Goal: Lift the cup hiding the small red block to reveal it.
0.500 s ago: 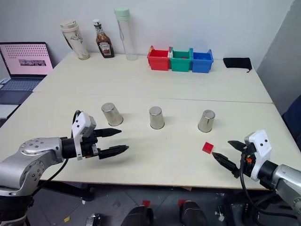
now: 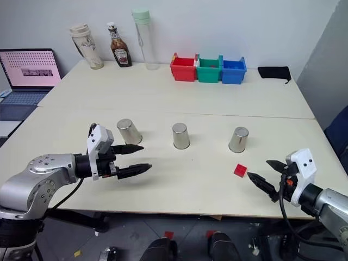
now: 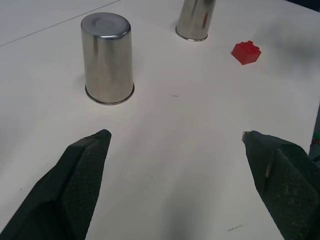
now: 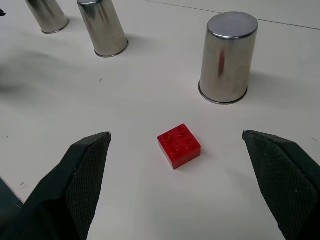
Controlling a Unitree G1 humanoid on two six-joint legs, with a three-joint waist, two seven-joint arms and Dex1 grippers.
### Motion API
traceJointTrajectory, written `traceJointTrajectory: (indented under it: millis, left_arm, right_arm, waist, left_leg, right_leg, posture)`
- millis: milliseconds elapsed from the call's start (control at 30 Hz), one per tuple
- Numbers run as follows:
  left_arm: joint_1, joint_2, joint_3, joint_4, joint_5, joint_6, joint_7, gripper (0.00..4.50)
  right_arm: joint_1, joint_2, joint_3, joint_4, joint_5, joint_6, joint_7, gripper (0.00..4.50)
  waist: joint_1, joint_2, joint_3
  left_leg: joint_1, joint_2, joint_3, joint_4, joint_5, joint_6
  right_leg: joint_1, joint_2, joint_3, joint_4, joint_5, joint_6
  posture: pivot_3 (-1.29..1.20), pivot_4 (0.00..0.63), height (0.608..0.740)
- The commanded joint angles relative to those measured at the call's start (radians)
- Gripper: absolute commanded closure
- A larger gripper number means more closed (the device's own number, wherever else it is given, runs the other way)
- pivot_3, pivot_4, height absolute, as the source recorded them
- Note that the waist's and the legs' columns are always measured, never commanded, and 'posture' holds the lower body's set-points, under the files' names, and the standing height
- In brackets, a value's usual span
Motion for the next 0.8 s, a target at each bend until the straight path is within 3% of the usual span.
traceJointTrajectory:
  millis: [33,400,633,800]
  left_arm:
    - [-0.033,0.005,0.002,-0.001,-0.011,-0.010,-0.015,0.00]
    - [-0.050,-0.015,-0.009,-0.022,-0.042,0.003,-0.026,0.00]
    - [-0.117,-0.162,-0.117,-0.089,0.054,-0.170,0.034,0.00]
    - [-0.079,-0.187,-0.109,-0.075,0.097,-0.219,0.085,0.00]
  right_arm:
    - [0.008,0.007,-0.012,-0.022,0.003,-0.026,-0.001,0.02]
    - [0.007,0.018,-0.011,-0.027,-0.002,-0.031,-0.020,0.02]
    - [-0.155,0.101,0.105,0.036,-0.089,-0.037,-0.160,0.02]
    - [-0.114,0.096,0.083,-0.053,-0.064,-0.012,-0.160,0.02]
  waist:
    - [0.000,0.000,0.000]
    - [0.000,0.000,0.000]
    - [0.000,0.000,0.000]
    - [0.001,0.000,0.000]
  left_leg:
    - [0.000,0.000,0.000,0.000,0.000,0.000]
    - [0.000,0.000,0.000,0.000,0.000,0.000]
    - [0.000,-0.001,0.002,0.002,0.000,0.000]
    - [0.000,-0.001,0.001,0.000,0.000,0.000]
  right_leg:
    - [0.000,0.000,0.000,0.000,0.000,0.000]
    - [0.000,0.000,0.000,0.000,0.000,0.000]
    - [0.001,0.000,0.001,0.000,0.001,0.002]
    - [0.000,0.002,0.002,0.001,0.004,0.006]
  posture:
    - [0.00,0.150,0.740]
    - [0.00,0.150,0.740]
    - [0.00,0.150,0.740]
    - [0.00,0.150,0.740]
